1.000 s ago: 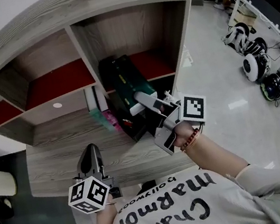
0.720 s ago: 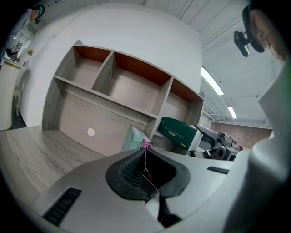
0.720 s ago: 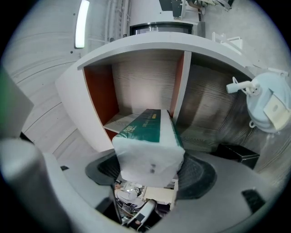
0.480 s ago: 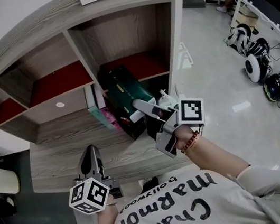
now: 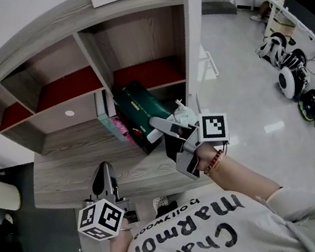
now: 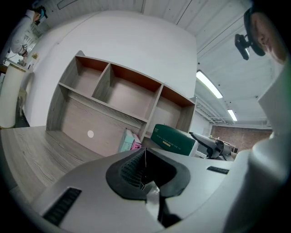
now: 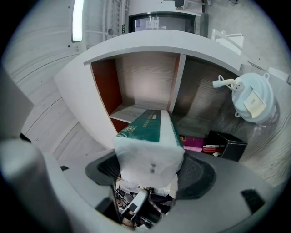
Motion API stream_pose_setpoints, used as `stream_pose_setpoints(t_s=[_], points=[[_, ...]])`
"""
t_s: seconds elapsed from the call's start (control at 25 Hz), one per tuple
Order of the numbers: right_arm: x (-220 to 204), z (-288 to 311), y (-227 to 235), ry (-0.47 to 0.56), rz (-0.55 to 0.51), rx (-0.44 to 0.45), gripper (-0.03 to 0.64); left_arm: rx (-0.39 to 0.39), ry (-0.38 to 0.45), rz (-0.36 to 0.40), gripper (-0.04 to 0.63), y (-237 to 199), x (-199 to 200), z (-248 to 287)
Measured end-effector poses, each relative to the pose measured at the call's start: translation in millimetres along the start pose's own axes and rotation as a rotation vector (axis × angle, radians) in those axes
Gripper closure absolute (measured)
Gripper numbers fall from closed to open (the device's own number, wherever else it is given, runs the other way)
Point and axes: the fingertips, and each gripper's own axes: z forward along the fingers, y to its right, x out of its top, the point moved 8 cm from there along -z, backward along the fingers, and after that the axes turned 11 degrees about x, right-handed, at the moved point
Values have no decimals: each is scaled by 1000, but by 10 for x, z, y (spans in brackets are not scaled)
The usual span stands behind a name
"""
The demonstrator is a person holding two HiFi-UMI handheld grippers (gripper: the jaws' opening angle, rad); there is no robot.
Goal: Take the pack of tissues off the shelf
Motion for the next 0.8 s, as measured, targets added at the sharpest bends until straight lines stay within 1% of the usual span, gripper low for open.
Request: stream_pose_setpoints(t_s=[0.44,0.6,0.8], points=[[-204,-303,-64,-61,18,-27,268,16,51,-7,577,285,-83,-406],[-284,-452,-80,-71,35,-22,268,25,60,-11,577,394,-182,-570],[-436,-786,-93,-92,44,-33,268,52,77,-12,577,553,-391,-886]])
